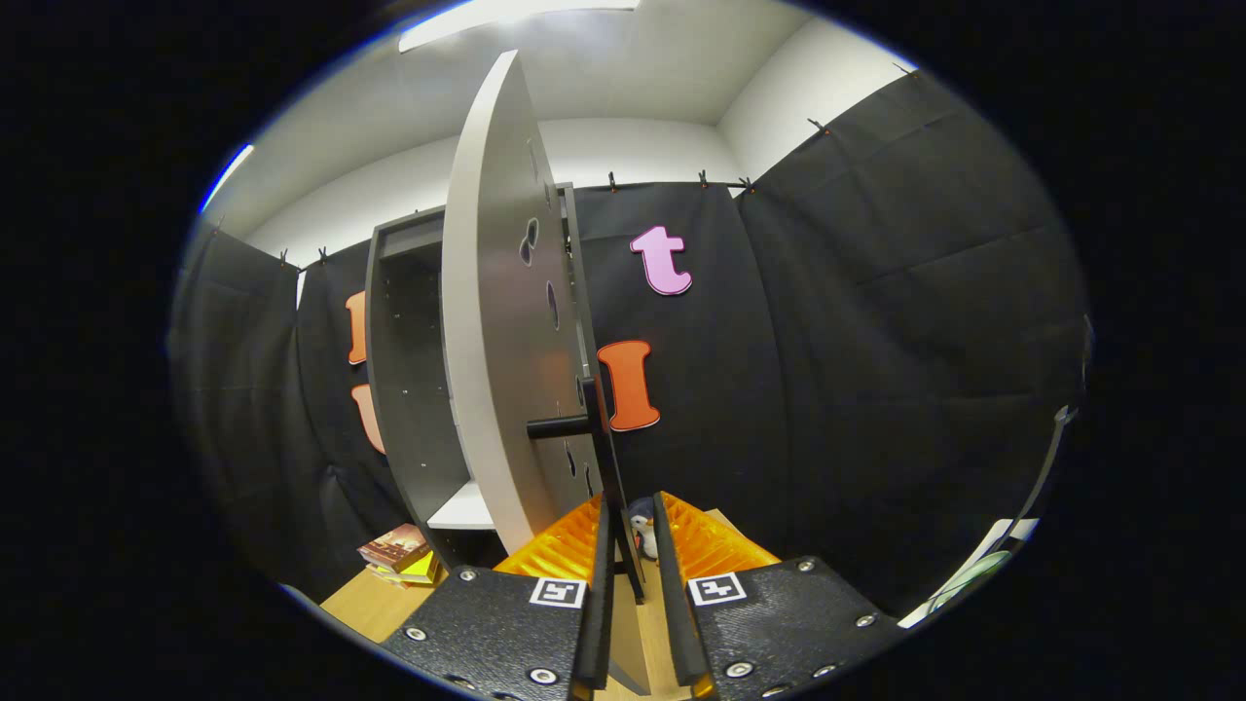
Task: Open the shoe cabinet door, grab the shoes and put them into the shoe cabinet, then close the shoe cabinet door.
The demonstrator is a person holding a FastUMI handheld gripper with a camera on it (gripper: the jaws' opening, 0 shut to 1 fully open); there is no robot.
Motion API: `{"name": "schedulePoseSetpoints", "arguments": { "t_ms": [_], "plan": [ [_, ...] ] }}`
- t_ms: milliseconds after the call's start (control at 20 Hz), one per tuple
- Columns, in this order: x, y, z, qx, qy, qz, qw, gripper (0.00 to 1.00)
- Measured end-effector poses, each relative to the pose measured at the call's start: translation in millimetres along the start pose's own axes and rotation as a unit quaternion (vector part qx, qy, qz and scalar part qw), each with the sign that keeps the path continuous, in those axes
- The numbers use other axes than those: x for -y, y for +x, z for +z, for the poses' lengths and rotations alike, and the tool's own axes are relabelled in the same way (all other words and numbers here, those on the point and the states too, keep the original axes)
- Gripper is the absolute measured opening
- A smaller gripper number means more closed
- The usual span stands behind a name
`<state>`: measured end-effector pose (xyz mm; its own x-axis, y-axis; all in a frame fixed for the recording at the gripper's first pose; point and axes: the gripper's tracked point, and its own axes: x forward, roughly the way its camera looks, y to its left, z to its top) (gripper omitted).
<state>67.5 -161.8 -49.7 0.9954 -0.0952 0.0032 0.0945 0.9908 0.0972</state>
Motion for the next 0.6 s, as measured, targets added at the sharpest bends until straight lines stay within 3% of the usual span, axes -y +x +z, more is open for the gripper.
{"name": "schedulePoseSetpoints", "arguments": {
  "t_ms": [600],
  "plan": [
    [41,-41,32,0.045,0.001,-0.043,0.998,0.37]
  ]
}}
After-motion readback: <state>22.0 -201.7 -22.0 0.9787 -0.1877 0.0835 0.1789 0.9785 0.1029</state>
